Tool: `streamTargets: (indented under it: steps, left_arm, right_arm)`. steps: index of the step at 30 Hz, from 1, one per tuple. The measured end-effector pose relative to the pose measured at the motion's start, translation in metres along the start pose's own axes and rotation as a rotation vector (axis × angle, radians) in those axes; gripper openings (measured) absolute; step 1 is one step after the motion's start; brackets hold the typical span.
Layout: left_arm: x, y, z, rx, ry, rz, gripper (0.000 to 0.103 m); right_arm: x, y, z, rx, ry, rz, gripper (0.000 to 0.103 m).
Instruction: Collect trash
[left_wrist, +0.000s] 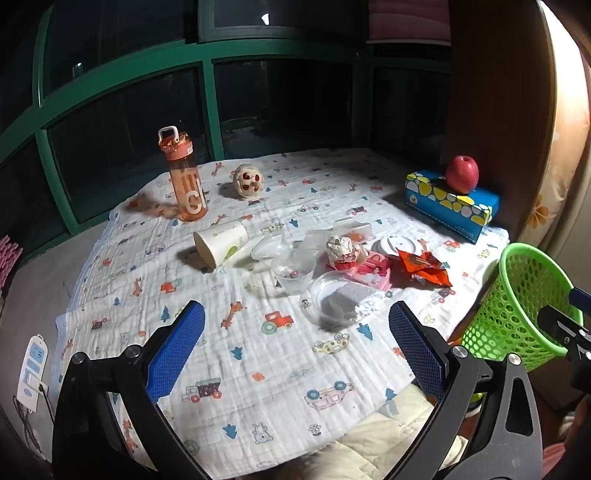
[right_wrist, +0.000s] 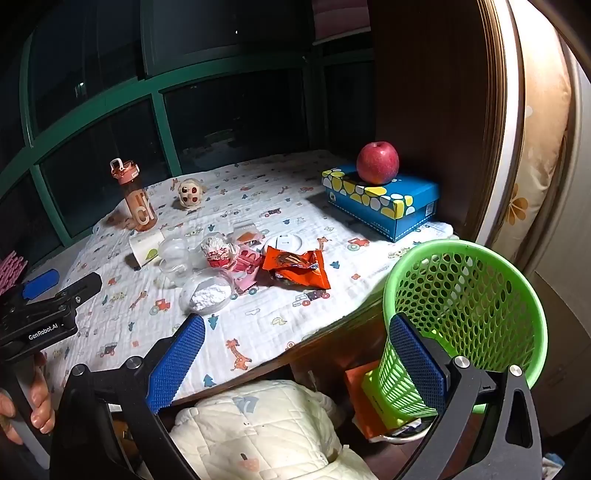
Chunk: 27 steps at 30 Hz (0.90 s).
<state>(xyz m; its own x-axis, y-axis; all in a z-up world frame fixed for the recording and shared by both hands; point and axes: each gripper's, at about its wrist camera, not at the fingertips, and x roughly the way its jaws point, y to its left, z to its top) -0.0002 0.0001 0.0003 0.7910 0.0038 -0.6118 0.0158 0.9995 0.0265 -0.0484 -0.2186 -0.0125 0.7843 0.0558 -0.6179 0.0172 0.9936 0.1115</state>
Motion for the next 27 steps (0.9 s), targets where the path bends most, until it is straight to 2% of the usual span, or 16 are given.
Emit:
streamTargets:
  steps: [7, 27]
  left_arm:
    - [-0.0064, -0.0068, -0.0004, 0.014, -0.025, 0.013, 0.098]
    - [0.0013, 0.0019, -0.0017, -0.015, -0.005, 0.015, 0.098]
  right_arm:
    - [0.0005, 0.0004, 0.0001, 0.005, 0.002, 0.001, 0.097]
    - [0.0044, -0.0016, -0.002, 0.015, 0.005, 0.006, 0.097]
